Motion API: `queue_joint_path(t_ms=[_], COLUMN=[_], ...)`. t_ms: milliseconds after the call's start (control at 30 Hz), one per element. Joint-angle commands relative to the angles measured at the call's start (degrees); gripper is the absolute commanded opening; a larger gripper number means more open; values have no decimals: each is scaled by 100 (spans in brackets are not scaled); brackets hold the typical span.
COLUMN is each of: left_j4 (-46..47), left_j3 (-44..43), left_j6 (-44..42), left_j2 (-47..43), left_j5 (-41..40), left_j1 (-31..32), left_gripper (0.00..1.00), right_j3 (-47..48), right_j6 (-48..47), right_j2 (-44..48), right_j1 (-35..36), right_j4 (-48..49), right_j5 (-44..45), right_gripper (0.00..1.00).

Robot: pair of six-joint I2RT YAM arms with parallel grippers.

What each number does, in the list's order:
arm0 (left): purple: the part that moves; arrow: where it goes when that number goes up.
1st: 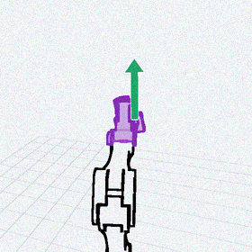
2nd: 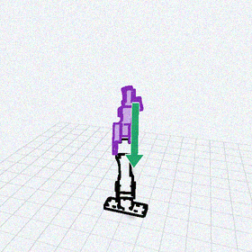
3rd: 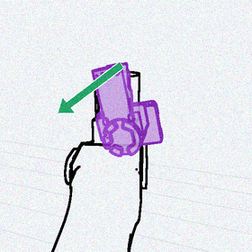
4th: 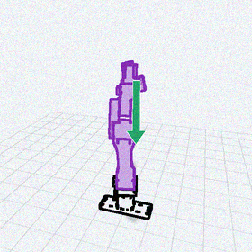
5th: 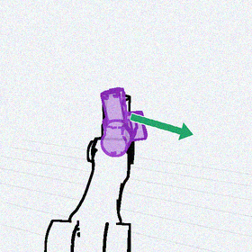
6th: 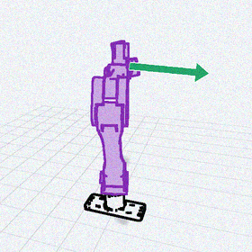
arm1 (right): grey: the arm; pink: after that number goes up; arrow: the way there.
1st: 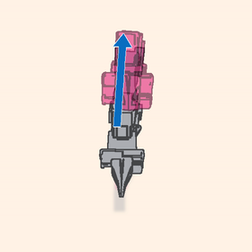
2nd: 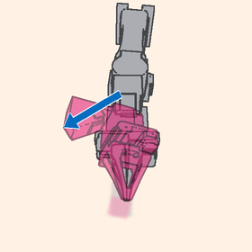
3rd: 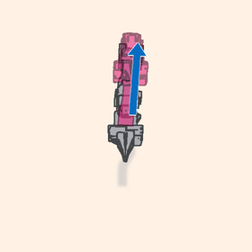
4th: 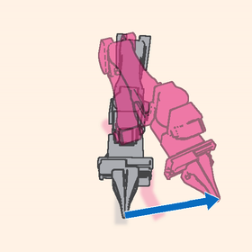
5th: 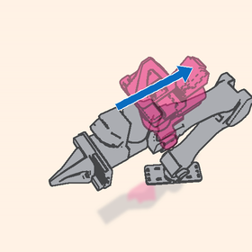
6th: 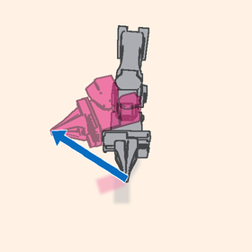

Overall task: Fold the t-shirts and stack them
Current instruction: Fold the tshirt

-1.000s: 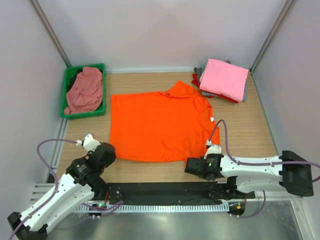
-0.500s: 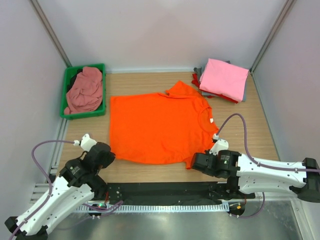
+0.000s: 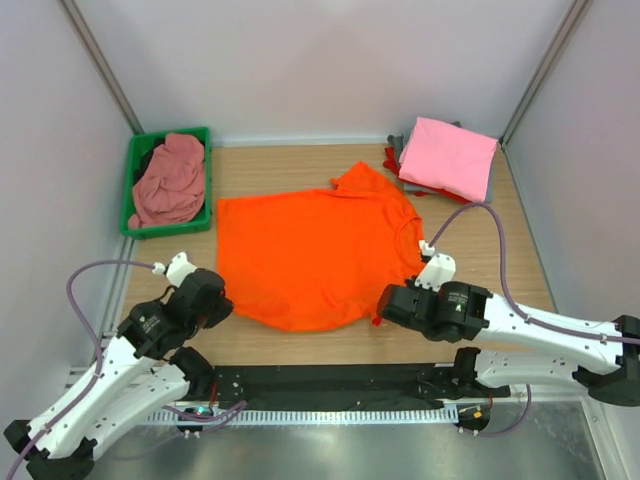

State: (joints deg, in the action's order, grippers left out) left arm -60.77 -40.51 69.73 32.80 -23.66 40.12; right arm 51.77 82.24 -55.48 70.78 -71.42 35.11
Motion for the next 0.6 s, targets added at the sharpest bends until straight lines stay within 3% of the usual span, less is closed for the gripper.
queue_joint_path(t_ms=[0, 133, 300, 433, 567], left_j4=[-40, 223, 680, 760, 699], left_j3=[-246, -308, -291, -413, -642], left_j6=[-503, -1117, -1822, -2043, -2253], left_j2=[262, 762, 1633, 1940, 2099], left_j5=[81, 859, 2119, 2287, 1910], left_j1=[-13, -451, -1681, -2157, -2385], left_gripper=[0, 1, 0, 0, 0], right_j3=[430, 580, 957, 1291, 1459], right_j6=[-1137, -2480, -3546, -4074, -4453], right_j2=[-252, -577, -1016, -1499, -1886], right_j1=[-564, -1381, -2391, -2815, -3193], right_j4=[364, 1075, 1639, 1894, 2105], right_j5=[269, -39, -558, -743, -953], right_gripper=[1, 1, 1, 1, 1])
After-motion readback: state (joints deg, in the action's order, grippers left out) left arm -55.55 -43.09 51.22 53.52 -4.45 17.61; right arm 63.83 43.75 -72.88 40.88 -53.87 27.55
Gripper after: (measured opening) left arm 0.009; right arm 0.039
